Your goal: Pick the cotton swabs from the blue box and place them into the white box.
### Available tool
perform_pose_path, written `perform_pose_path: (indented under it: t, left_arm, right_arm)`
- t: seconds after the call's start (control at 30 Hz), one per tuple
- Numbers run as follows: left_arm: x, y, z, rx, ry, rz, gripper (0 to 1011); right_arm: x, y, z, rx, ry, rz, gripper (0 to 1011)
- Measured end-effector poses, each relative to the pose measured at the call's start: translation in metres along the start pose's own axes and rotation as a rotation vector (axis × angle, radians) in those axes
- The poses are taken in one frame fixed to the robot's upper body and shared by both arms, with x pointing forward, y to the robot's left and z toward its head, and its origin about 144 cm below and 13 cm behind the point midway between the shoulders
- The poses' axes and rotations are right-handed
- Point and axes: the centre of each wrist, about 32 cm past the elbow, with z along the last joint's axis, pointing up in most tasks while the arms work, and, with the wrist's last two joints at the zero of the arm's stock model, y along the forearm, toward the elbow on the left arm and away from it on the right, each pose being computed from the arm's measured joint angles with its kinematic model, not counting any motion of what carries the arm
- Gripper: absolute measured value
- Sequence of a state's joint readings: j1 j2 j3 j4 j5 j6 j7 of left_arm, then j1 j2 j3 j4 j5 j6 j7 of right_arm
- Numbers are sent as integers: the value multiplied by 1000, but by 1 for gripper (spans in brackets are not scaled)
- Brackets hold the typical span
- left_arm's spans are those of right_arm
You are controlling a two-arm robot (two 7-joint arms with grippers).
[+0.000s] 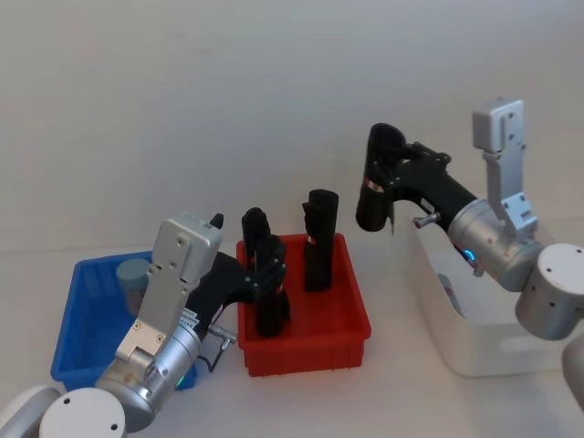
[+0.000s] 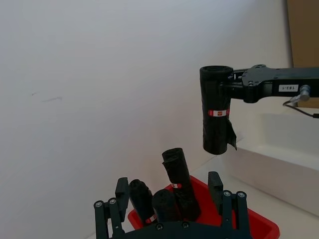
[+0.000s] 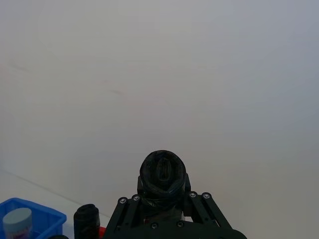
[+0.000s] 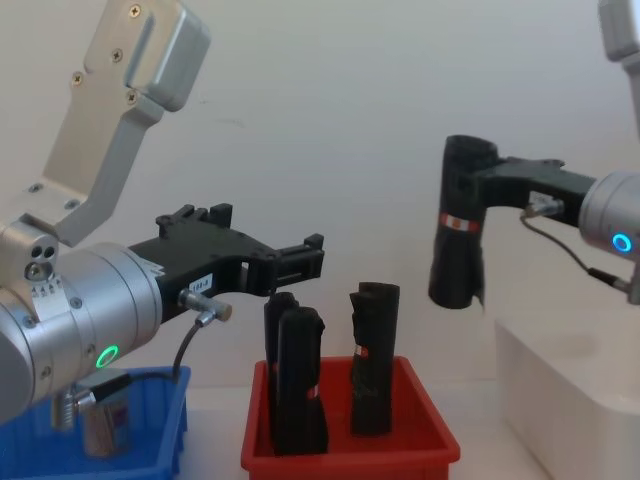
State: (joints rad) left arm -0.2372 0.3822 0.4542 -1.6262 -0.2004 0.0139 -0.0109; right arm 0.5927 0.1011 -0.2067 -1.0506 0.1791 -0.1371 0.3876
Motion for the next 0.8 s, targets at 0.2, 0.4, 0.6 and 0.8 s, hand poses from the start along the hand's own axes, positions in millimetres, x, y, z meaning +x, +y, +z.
perform_pose_path:
  t: [0.2, 0.4, 0.6, 0.8]
  left_arm:
    - [0, 0, 0, 0, 0, 0, 1000]
    - [0, 0, 0, 0, 0, 0, 1000]
    - [0, 0, 0, 0, 0, 0, 1000]
    - [0, 0, 0, 0, 0, 0, 1000]
  right_arm:
    - [-1, -13, 10, 3, -9, -71, 355]
    - [1, -30, 19, -11, -19, -156, 355]
    - [5, -49, 23, -49, -25, -237, 355]
    - [8, -63, 23, -86, -26, -284, 355]
